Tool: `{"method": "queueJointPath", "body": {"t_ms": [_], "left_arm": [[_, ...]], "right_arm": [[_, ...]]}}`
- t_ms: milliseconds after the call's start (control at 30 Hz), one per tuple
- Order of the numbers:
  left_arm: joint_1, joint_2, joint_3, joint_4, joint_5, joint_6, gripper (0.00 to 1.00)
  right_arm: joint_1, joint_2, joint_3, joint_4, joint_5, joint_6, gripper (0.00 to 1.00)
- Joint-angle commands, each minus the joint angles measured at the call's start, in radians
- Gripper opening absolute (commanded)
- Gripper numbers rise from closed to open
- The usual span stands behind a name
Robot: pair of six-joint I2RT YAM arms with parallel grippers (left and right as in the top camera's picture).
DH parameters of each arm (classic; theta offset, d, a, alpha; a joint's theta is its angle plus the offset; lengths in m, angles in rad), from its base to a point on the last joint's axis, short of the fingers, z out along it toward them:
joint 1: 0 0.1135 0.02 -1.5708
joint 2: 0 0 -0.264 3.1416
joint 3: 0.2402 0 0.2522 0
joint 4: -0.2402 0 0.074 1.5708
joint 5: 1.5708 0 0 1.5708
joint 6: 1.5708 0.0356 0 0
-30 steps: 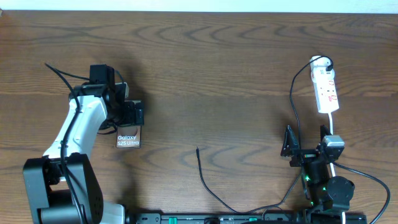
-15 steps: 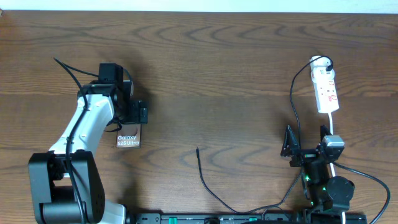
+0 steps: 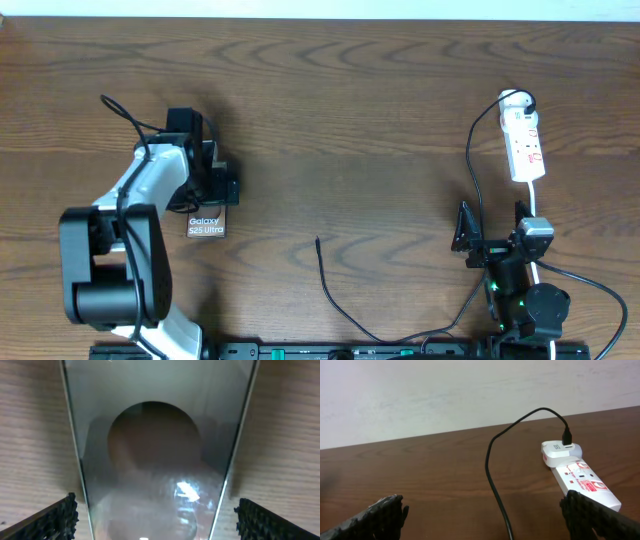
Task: Plug charger to phone and switch on socket
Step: 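Move the left gripper over the phone in the black holder, then lower the left gripper and close it on the phone's sides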
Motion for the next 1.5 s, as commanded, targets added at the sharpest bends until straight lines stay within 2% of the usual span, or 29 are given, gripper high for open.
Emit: {"method": "queueJointPath", "body": {"t_ms": [0, 1467], "left_arm": [[0.004, -0.001, 0.006, 0.006, 0.002, -0.001, 0.98], [0.004, 0.0, -0.045, 0.047, 0.0, 0.007, 0.98]], "right_arm": [[0.008, -0.006, -0.002, -0.005, 0.0, 0.003, 0.99], [0.008, -0.006, -0.002, -0.005, 0.0, 0.002, 0.99]]}}
